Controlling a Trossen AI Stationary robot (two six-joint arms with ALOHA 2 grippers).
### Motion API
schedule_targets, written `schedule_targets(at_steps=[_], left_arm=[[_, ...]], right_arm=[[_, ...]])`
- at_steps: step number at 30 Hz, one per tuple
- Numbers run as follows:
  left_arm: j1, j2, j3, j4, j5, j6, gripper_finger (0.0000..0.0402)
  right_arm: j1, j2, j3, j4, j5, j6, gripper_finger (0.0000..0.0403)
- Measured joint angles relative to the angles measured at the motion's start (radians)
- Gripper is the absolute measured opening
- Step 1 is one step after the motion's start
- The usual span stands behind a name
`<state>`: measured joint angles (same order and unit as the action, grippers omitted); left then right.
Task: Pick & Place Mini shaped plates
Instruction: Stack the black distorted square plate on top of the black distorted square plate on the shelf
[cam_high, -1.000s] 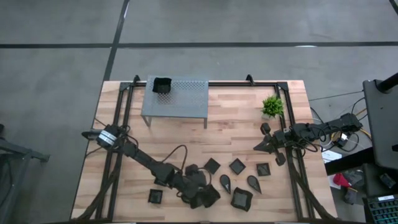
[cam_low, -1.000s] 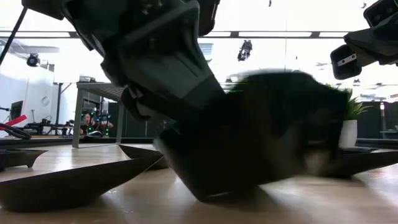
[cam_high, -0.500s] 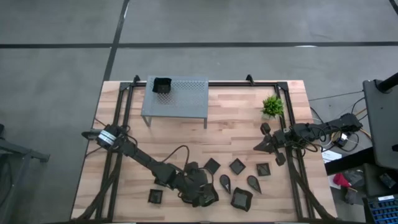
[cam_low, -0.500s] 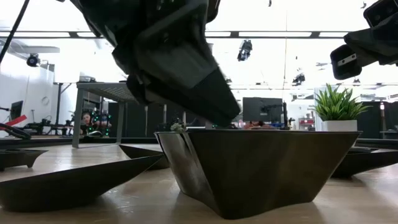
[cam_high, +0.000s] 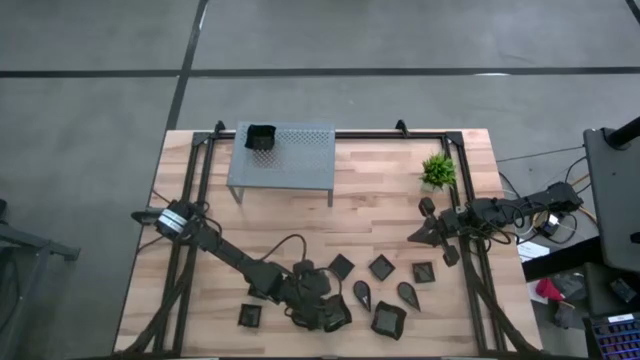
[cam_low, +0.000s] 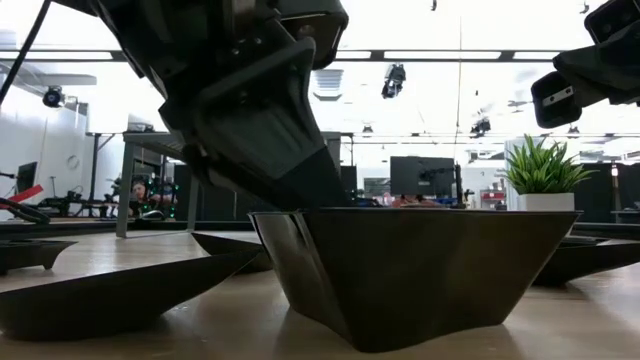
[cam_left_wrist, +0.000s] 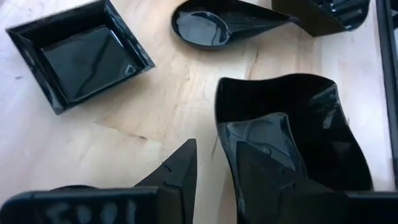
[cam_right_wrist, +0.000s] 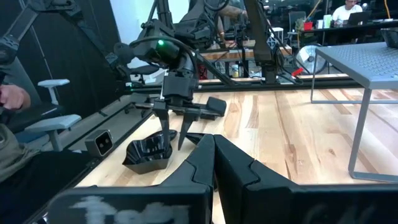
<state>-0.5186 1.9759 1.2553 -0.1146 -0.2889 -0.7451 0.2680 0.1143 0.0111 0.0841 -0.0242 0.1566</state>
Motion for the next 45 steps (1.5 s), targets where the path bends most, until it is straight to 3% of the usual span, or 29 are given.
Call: schedule_targets(at_steps=[7,12,24,29,36,41,45], left_arm=[[0.000,0.000,-0.013,-0.001,0.021,-0.018,0.0065],[0.000,0.000,-0.015,0.001,0.015,-0.022,0.0010],[0.005,-0.049,-0.016,-0.032,-0.030,0.030,0.0000],[0.006,-0.170,-0.016,-0.178,-0.136,0.027,0.0000],[0.026,-0.404,-0.016,-0.428,-0.363,0.014,0.0000],[0.083,-0.578,-0.016,-0.576,-0.506,0.017,0.0000],[0.183,-0.702,-0.017,-0.678,-0.530,0.028,0.0000]], right_arm=[[0.000,0.000,0.000,0.000,0.000,0.000,0.0008],[0.000,0.000,0.000,0.000,0.000,0.000,0.0008],[0.000,0.000,0.000,0.000,0.000,0.000,0.0008],[0.000,0.001,0.000,0.000,0.000,0.000,0.0008],[0.000,0.001,0.000,0.000,0.000,0.000,0.0008],[0.000,0.001,0.000,0.000,0.000,0.000,0.0008],[0.000,0.001,0.000,0.000,0.000,0.000,0.0008]])
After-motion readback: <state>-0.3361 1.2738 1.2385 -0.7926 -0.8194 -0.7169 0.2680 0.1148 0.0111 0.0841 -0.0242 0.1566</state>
